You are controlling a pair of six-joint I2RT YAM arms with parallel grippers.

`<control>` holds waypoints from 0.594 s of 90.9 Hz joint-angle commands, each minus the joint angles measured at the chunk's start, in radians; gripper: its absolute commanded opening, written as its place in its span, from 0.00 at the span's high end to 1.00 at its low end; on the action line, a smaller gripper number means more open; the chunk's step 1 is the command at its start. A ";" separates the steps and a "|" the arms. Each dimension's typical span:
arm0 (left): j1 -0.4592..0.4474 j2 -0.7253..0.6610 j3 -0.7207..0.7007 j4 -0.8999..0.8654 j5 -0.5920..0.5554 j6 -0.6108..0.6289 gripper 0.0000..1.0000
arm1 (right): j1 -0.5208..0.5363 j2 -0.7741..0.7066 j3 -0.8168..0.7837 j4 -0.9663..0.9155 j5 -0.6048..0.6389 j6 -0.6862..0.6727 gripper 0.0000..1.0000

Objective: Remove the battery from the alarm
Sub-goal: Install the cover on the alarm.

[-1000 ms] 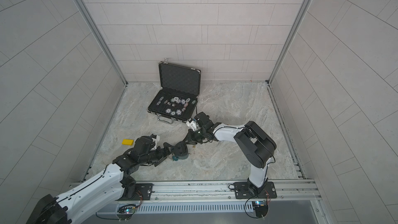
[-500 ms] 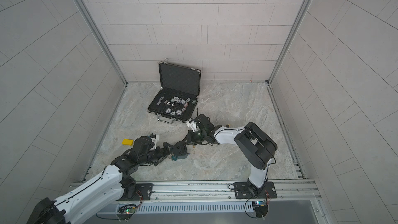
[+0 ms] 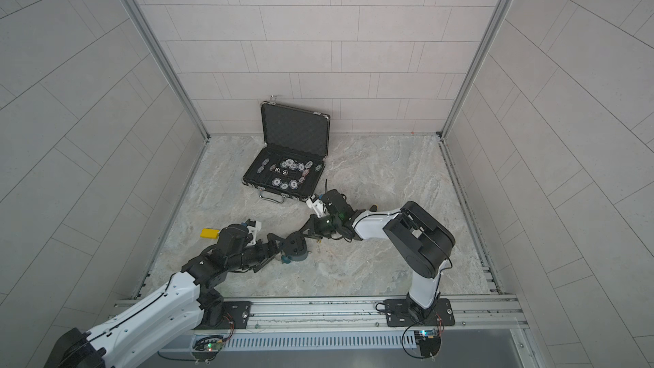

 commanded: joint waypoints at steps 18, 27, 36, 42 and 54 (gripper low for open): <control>0.003 -0.016 -0.001 -0.027 0.000 -0.001 0.05 | 0.009 0.027 -0.008 0.040 0.003 0.021 1.00; 0.003 -0.019 -0.002 -0.030 -0.001 -0.001 0.05 | 0.006 0.029 -0.015 0.074 -0.003 0.046 1.00; 0.003 -0.023 -0.004 -0.032 -0.002 -0.003 0.05 | 0.004 0.027 -0.016 0.068 0.002 0.040 1.00; 0.004 -0.025 -0.005 -0.033 -0.003 -0.004 0.05 | 0.002 0.030 -0.017 0.069 0.005 0.040 1.00; 0.003 -0.025 -0.005 -0.033 -0.004 -0.003 0.05 | 0.000 0.025 -0.016 0.076 0.008 0.041 1.00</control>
